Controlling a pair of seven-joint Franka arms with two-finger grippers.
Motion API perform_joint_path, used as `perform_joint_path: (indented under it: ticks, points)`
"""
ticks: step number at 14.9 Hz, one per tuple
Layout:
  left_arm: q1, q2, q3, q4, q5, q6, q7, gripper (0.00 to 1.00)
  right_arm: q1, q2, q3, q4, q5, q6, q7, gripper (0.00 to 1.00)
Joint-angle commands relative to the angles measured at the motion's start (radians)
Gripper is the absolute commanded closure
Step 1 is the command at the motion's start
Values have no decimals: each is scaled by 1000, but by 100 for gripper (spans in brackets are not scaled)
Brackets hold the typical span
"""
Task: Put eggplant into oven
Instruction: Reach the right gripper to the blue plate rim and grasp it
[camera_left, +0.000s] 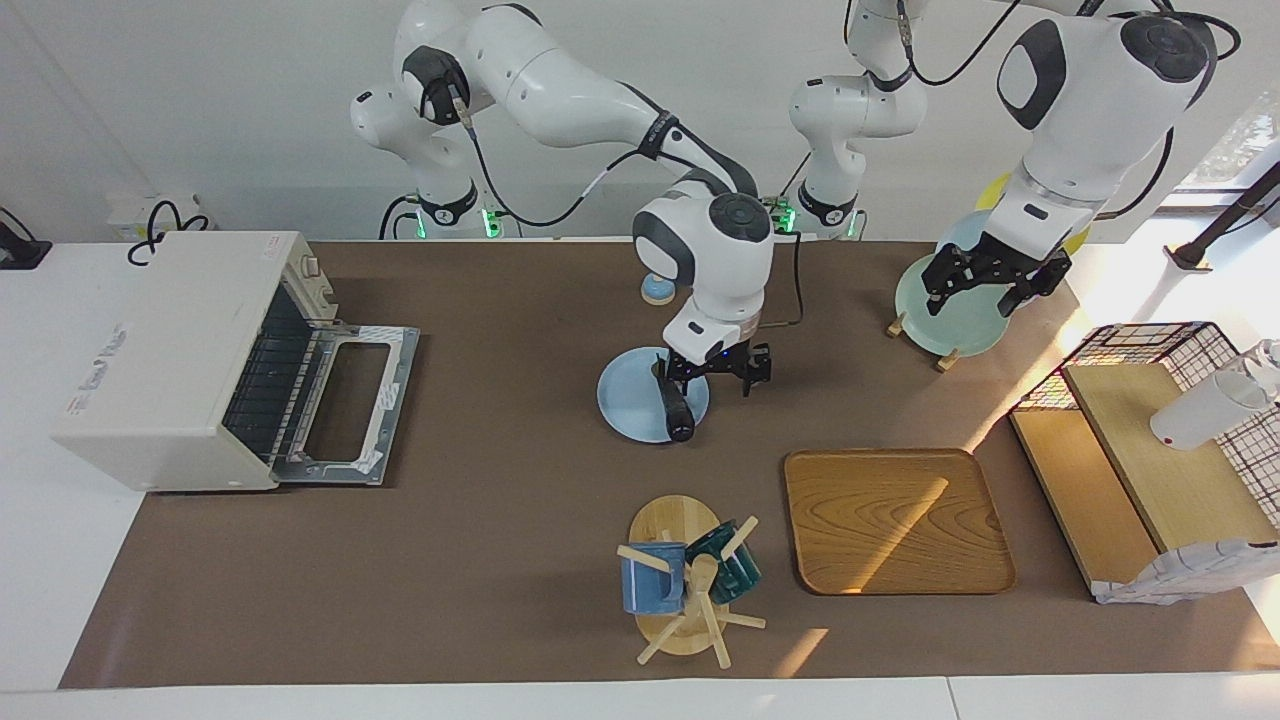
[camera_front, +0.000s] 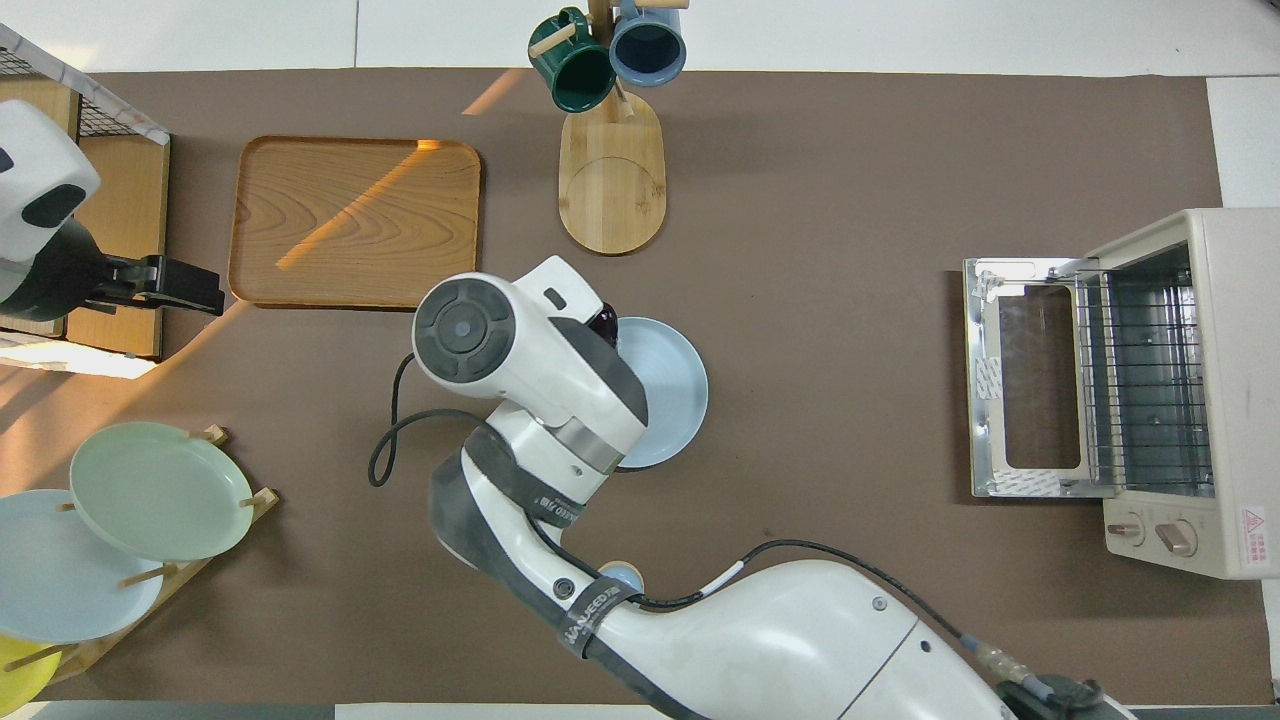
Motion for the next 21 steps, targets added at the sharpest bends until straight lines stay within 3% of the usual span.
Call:
perform_joint_path:
  ticks: [1, 3, 4, 6, 12, 17, 21]
  points:
    - [5, -9, -6, 16, 36, -15, 15, 0, 30, 76, 7, 24, -60, 63, 42, 0]
    - [7, 8, -6, 65, 36, -71, 15, 0, 20, 78, 8, 26, -112, 51, 38, 24]
    - [8, 14, -6, 91, 34, -116, 15, 0, 21, 76, 8, 24, -118, 47, 38, 28]
    - [10, 18, -8, 111, 25, -177, 16, 0, 27, 76, 8, 27, -123, 15, 38, 30]
    - [19, 8, -8, 78, 27, -179, 21, 0, 29, 66, 7, 34, -127, -43, 36, 30]
    - [22, 11, -14, 88, 28, -180, 21, 0, 24, 46, 8, -18, -146, -42, 38, 50]
    - [23, 12, -17, 101, 30, -186, 21, 0, 21, 37, 7, -39, -147, -51, 28, 51]
